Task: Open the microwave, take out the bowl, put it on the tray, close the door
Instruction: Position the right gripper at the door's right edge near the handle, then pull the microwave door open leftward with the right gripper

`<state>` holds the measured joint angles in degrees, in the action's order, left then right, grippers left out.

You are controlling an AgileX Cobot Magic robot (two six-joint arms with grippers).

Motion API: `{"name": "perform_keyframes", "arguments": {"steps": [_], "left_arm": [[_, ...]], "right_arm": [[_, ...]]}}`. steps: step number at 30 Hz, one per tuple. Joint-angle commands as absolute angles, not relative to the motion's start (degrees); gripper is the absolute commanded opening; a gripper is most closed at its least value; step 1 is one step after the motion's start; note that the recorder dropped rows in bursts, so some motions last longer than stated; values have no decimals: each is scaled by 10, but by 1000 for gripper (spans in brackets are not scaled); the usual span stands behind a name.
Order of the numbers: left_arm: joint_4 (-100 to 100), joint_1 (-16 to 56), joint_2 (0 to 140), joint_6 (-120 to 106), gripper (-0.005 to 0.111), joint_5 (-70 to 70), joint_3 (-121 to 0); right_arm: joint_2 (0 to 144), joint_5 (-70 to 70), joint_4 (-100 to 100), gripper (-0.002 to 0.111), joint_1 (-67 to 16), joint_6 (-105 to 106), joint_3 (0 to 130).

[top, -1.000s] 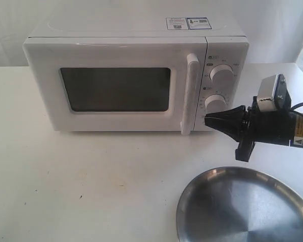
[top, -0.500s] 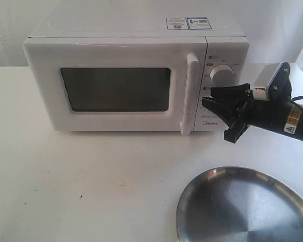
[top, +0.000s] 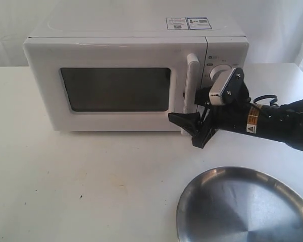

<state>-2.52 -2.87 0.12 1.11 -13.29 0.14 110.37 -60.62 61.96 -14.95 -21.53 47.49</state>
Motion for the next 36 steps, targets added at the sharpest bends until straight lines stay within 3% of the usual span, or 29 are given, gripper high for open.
{"name": "perform_keyframes", "arguments": {"steps": [1,6,8,16,25,31,36], "left_arm": [[-22,-26,0,12,0,-133,0],[-22,-26,0,12,0,-133,0],[-22,-26,0,12,0,-133,0],[-22,-26,0,12,0,-133,0],[-22,-26,0,12,0,-133,0],[-22,-26,0,12,0,-133,0],[-22,-26,0,12,0,-133,0]], "right_arm": [[1106,-587,600,48,-164,-195,481],[1106,-583,600,10,-167,-190,482],[1106,-583,612,0,-167,-179,482],[1106,-700,722,0,-167,-171,485],[1092,-700,792,0,-167,-210,485],[1092,-700,736,1,-167,-246,485],[1092,-700,723,20,-167,-260,485]]}}
